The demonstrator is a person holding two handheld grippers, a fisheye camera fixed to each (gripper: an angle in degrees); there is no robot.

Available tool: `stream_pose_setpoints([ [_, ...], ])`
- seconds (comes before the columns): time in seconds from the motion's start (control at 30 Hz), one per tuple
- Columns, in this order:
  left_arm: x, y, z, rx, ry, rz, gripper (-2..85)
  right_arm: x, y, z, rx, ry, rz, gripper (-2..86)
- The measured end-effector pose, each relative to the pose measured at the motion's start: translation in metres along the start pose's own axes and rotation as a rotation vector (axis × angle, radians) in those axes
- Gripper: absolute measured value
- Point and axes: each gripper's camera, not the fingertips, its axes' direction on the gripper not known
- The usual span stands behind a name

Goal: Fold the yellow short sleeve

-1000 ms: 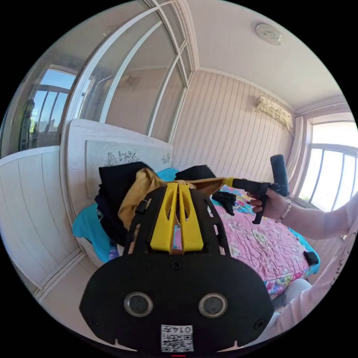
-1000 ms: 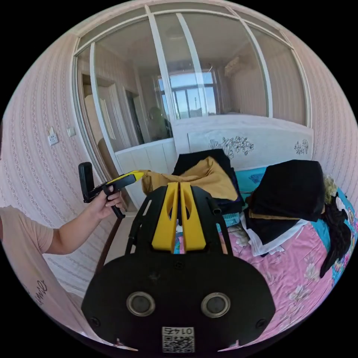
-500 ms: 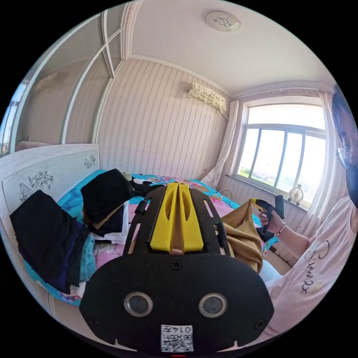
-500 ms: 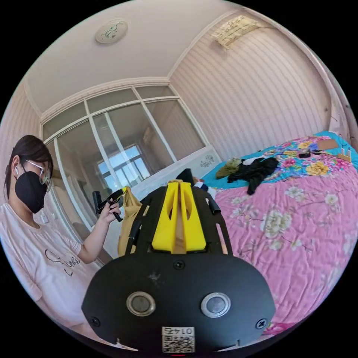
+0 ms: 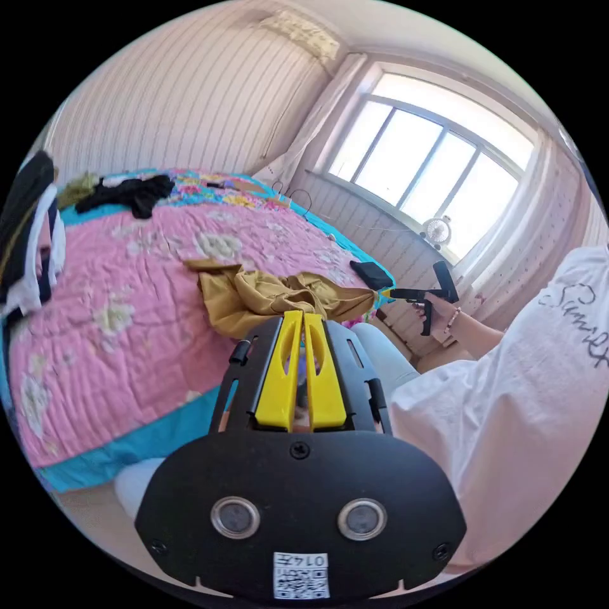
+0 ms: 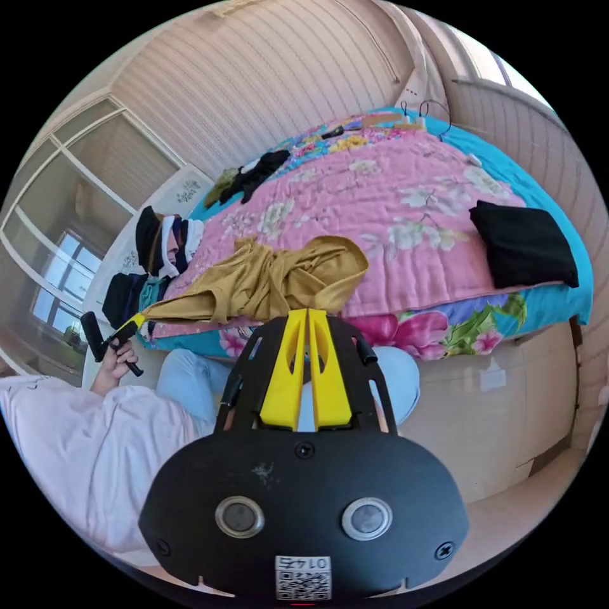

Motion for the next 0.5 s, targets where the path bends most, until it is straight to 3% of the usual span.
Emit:
stream_pose_setpoints([
  [0.03, -0.005, 0.009, 0.032, -0.074, 0.043, -0.081, -1.0, 0.001, -0.008, 0.009, -0.066, 0.0, -0.003, 0.1],
  [0.13, 0.005, 0.013, 0.079, -0.154, 0.042, -0.069, -1.0, -0.018, -0.032, 0.01, -0.119, 0.02, -0.083, 0.3],
  [0.3, 0.004, -0.003, 0.108, -0.154, 0.071, -0.074, -1.0, -0.066, -0.063, 0.002, 0.042, 0.061, -0.297, 2.9],
  [0.5, -0.005, -0.019, 0.126, -0.16, 0.069, -0.069, -1.0, -0.124, -0.102, 0.058, -0.06, -0.193, -0.356, 8.3],
])
